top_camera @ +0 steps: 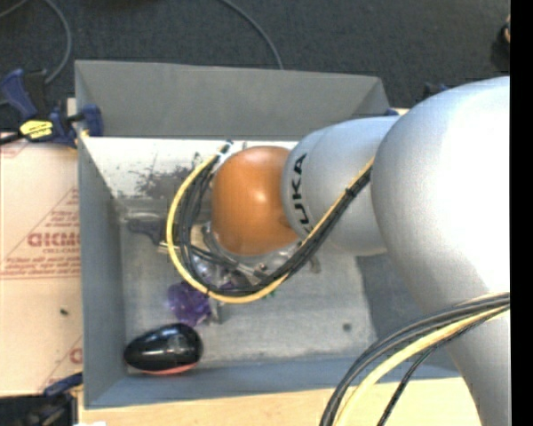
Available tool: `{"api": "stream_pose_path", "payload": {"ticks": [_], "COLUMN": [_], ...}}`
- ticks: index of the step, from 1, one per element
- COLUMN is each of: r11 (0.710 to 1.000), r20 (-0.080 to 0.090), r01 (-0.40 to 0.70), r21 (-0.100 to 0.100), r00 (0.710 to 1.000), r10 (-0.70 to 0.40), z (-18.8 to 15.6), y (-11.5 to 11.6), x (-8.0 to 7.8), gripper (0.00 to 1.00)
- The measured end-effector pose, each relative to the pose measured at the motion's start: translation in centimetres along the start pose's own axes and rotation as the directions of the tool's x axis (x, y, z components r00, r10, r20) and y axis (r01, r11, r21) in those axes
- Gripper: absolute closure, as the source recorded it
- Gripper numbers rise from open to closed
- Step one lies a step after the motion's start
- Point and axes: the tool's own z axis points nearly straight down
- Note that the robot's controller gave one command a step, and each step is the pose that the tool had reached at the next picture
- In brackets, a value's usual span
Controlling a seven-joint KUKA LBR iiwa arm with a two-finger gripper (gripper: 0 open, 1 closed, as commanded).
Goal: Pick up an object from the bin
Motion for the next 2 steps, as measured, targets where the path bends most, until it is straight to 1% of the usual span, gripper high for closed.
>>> {"api": "stream_pose_path", "payload": {"ticks": [2], "r11": [1.0], "r20": [0.003], "r01": [-0.001], "r21": [0.0], "r00": [1.0], "r10": [0.001], "z": [-0.79], "y": [-0.02], "x": [0.01], "gripper": [1.0]}}
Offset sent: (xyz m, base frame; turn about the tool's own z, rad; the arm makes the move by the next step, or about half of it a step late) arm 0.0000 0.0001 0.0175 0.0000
